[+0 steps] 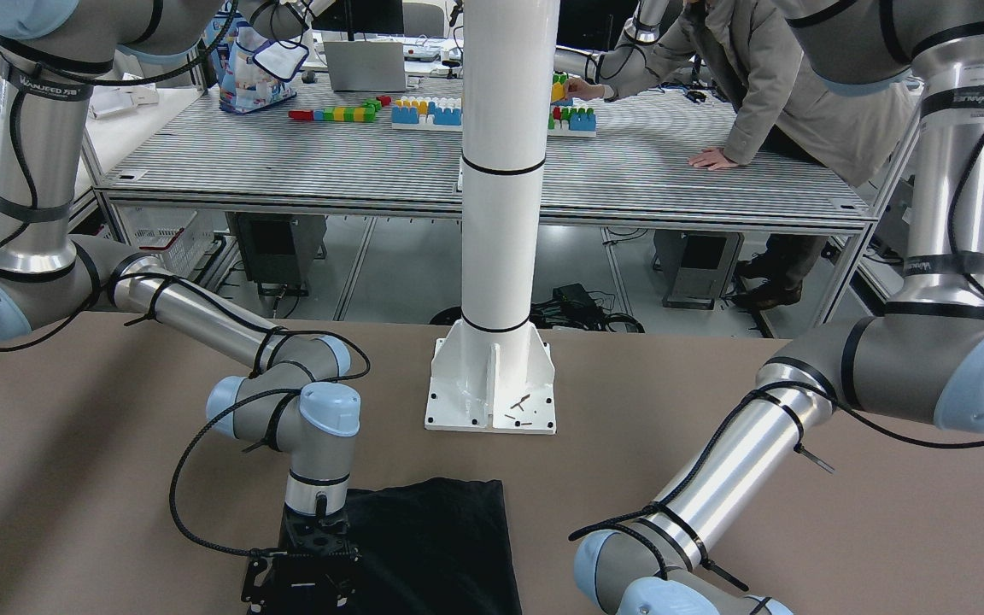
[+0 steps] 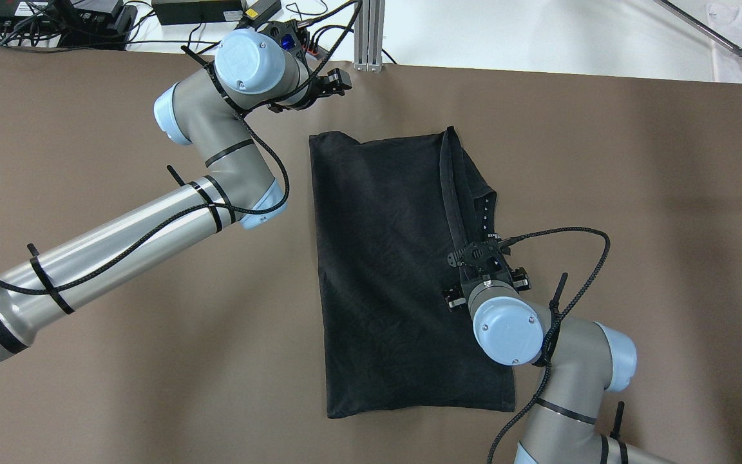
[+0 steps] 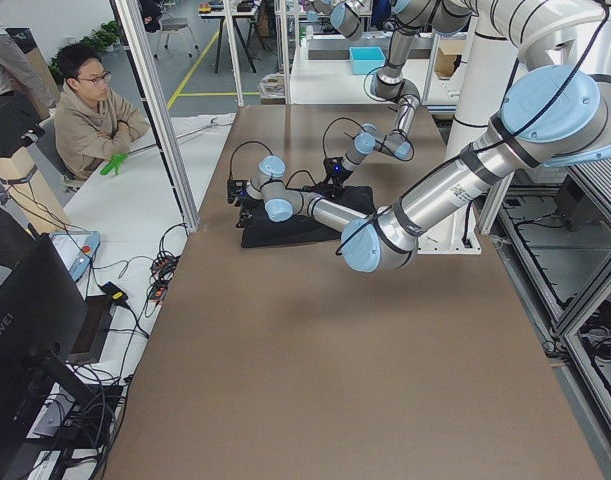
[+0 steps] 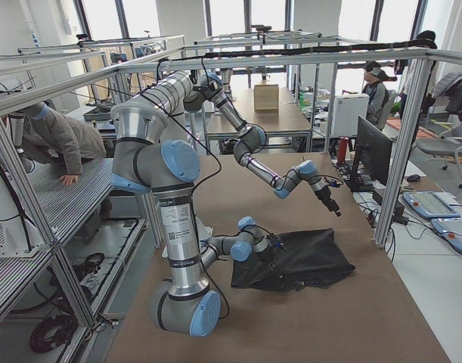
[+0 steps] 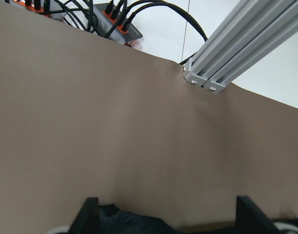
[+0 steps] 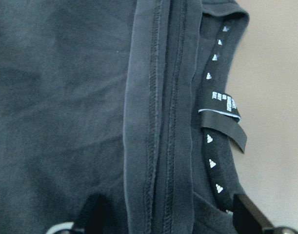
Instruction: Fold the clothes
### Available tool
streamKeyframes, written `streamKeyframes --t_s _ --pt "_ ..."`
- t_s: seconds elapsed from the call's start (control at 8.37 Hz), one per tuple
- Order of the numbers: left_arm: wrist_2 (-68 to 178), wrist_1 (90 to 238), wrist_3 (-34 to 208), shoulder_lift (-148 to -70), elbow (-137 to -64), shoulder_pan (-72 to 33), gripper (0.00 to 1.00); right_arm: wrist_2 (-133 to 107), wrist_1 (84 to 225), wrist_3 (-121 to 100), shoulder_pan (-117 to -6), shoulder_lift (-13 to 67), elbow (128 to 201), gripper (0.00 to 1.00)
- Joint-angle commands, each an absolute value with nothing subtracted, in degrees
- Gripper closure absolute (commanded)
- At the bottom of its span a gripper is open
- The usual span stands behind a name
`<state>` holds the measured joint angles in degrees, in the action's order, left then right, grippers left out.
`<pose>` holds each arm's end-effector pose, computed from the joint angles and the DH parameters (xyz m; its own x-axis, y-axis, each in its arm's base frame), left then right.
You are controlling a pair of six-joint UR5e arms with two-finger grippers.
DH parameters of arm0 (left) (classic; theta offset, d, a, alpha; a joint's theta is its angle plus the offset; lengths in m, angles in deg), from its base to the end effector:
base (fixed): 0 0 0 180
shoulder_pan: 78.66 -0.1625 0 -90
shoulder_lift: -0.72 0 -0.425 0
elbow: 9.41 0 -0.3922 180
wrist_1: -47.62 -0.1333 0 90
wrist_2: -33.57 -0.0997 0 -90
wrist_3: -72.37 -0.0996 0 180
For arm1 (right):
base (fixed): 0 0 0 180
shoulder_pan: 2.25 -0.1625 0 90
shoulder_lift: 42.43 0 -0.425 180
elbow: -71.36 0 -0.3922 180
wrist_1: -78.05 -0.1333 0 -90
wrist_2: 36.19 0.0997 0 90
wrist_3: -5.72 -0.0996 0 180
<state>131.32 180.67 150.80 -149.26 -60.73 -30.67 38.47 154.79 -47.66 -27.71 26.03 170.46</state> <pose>0.4902 -0.7233 0.1855 0.4152 -0.1640 -0.8948 0.5835 0.8027 0.1236 -0.5019 -0.4158 0.3580 0.8682 -0.2237 0.4428 -0.0776 0.8203 0.5666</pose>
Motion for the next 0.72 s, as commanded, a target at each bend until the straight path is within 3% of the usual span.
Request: streamKeyframes --t_s 0.0,0.6 --pt "131.30 180.68 150.86 -149.31 -60.65 -30.67 0.00 38.69 153.38 -44.23 -29.75 26.21 169.09 0.05" --pt "131.30 180.60 150.77 -149.31 -60.65 -30.76 0.00 41.94 146.83 -35.52 -36.08 31.73 169.01 0.05"
